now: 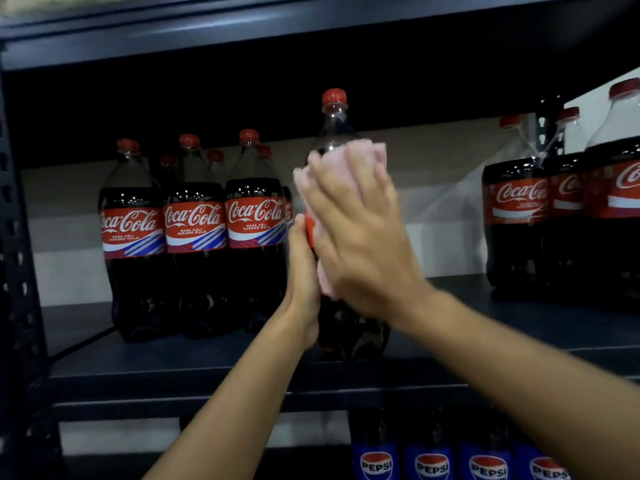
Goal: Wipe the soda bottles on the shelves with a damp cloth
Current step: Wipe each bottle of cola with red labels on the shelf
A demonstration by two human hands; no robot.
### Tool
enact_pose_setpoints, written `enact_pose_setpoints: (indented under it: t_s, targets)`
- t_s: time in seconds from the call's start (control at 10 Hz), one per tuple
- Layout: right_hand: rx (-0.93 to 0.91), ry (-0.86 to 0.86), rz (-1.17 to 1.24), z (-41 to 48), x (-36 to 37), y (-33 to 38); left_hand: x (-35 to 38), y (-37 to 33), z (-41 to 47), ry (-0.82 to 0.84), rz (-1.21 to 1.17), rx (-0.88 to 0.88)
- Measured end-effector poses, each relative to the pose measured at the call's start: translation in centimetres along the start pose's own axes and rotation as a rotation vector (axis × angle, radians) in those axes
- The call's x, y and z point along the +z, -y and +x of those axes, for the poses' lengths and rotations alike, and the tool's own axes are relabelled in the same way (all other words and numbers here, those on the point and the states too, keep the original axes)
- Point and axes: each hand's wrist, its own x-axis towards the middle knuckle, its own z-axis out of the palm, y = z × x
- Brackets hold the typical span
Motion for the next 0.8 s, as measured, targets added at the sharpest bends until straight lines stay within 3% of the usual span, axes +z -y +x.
enact_pose_setpoints:
  t_s: [0.1,0.2,0.3,0.4,0.6,0.8]
  targets:
    - [0.157,0.281,-0.304,-3.5,3.0,2.0,-0.2,-0.2,-0.1,0.027,-0.028,-0.055]
    - [-0.175,-0.027,-0.148,-9.5,2.5,-0.9,-0.5,-0.9,-0.1,0.115,-0.083,-0.142]
    - [-0.264,-0.096,0.040,-11.5,1.3,-2.1,-0.6,-1.3,-0.1,0.112,-0.094,-0.188]
    - [-0.245,-0.122,0.036,-9.2,1.3,-1.2,-1.1,-1.1,-0.5,0.125,-0.071,-0.160]
    - [-0.067,-0.237,0.241,-0.2,-0.1,-3.0,-0.5,-0.3,-1.5,0.100,-0.047,0.122]
    - [0.250,-0.214,0.795,6.5,-2.6,-4.8,-1.2,0.0,-1.2,0.128,0.206,0.065]
